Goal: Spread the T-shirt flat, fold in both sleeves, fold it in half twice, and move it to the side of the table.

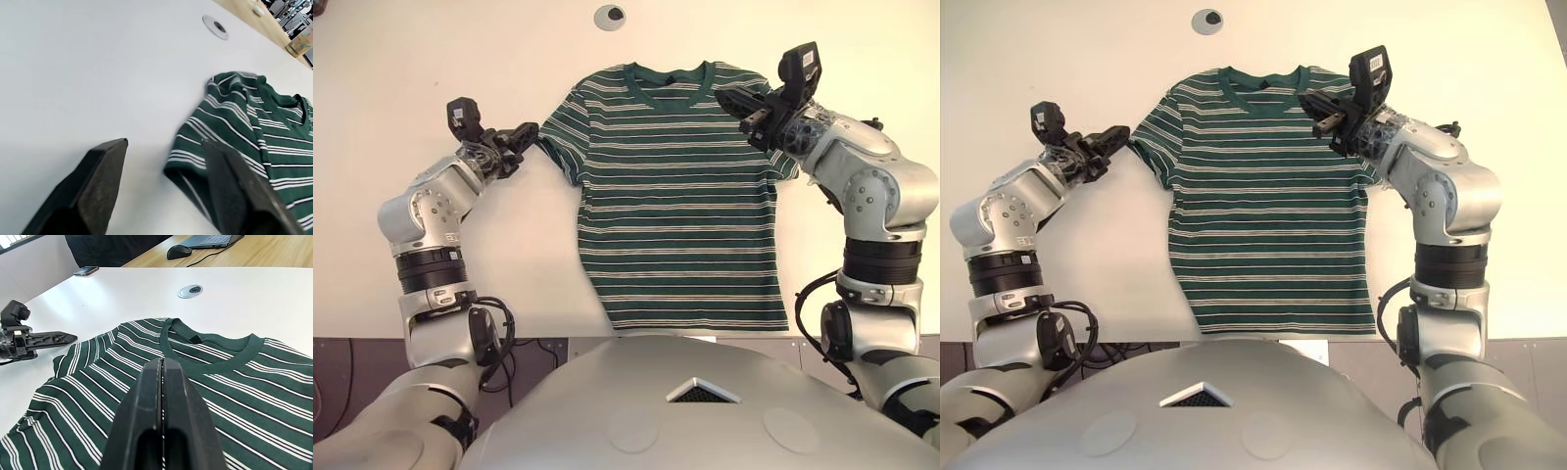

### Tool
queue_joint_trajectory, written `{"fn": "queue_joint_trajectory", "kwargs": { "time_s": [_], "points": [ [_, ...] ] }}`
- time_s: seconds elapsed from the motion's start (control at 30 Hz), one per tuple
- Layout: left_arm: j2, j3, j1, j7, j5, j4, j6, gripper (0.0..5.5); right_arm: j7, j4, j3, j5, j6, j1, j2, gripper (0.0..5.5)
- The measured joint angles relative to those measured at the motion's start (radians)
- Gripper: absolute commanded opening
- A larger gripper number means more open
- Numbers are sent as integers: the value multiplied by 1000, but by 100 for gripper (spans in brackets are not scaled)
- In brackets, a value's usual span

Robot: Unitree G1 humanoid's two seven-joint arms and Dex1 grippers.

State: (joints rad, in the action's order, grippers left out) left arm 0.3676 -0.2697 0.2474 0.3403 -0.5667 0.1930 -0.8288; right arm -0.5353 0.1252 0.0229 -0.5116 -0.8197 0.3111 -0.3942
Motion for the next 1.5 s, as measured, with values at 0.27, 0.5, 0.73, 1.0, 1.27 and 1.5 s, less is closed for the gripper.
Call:
{"fn": "queue_joint_trajectory", "kwargs": {
  "time_s": [0.27, 0.5, 0.73, 1.0, 1.27, 1.5],
  "points": [
    [-43, 34, 17, -3, 18, 3, 4, 162, 9, 2, -13, 0, 1, -11, 2, 0],
    [-53, 34, 17, -8, 48, 5, 9, 55, 18, 3, -14, -1, 3, -11, 30, 0],
    [-58, 31, 23, -16, 77, 21, 29, 2, 19, 1, -3, 0, 10, -11, 30, 0],
    [4, 16, 89, -6, 142, 138, 119, 2, 38, -11, 16, 5, 23, -10, 31, 0],
    [62, 125, 222, 68, 222, 139, 130, 2, 40, -22, 16, 8, 31, -8, 31, 0],
    [-23, 229, 183, 29, 211, -126, -58, 2, 55, -22, 17, 9, 32, -6, 33, 0]
  ]
}}
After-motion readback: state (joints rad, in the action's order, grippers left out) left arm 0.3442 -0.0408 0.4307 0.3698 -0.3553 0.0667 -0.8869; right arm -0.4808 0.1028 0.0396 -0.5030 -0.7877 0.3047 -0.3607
